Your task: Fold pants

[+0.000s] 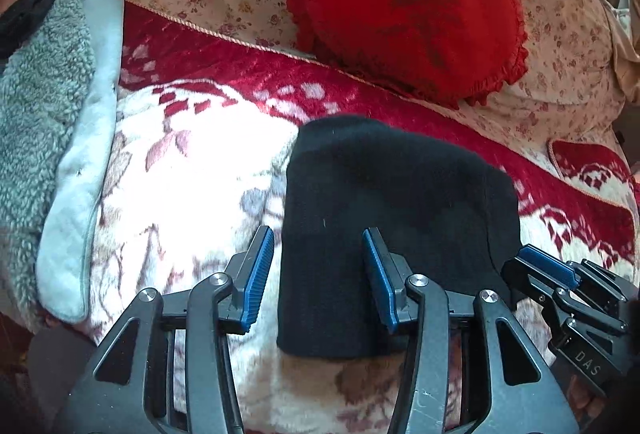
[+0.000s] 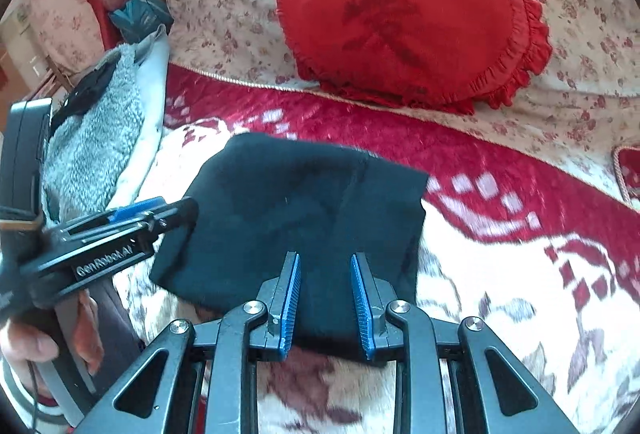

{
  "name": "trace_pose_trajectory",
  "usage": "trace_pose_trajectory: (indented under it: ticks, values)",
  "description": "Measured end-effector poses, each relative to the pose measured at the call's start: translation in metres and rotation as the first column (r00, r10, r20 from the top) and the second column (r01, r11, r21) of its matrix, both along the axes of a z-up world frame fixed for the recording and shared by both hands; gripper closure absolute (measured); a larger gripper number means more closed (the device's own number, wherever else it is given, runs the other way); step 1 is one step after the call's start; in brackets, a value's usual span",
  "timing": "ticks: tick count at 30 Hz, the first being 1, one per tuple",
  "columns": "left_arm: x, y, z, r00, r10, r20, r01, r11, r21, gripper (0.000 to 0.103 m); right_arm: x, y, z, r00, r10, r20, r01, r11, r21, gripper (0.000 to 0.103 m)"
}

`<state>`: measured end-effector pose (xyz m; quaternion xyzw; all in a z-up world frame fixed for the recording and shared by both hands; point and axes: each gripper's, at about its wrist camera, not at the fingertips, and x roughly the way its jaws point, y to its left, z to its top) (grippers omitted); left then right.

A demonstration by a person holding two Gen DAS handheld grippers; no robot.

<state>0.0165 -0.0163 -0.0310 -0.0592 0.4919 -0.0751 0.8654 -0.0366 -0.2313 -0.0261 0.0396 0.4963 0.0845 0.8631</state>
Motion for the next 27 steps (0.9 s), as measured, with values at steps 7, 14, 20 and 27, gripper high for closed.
trace_pose_trajectory:
  ticks: [7,14,20,27]
  values:
    - [-0.009,-0.009,-0.019,1.000,-0.009,-0.021,0.009,1.000,0.018,0.048,-0.010,-0.002,-0.023,1.000,-0.008,-0.030,0.008,1.000,-0.022,0.079]
    - [-0.008,-0.007,-0.014,1.000,-0.008,-0.030,0.008,1.000,0.005,0.048,-0.009,-0.007,-0.006,0.999,-0.051,-0.005,0.051,0.998,-0.024,0.078]
    - [-0.005,0.001,-0.007,0.999,0.010,-0.035,-0.011,1.000,-0.018,0.048,-0.007,-0.009,0.007,0.996,-0.089,0.024,0.091,0.993,-0.080,0.078]
    - [-0.001,0.009,-0.005,0.998,0.017,-0.055,-0.021,0.998,-0.058,0.048,-0.003,-0.014,0.009,0.994,-0.105,0.026,0.107,0.991,-0.081,0.077]
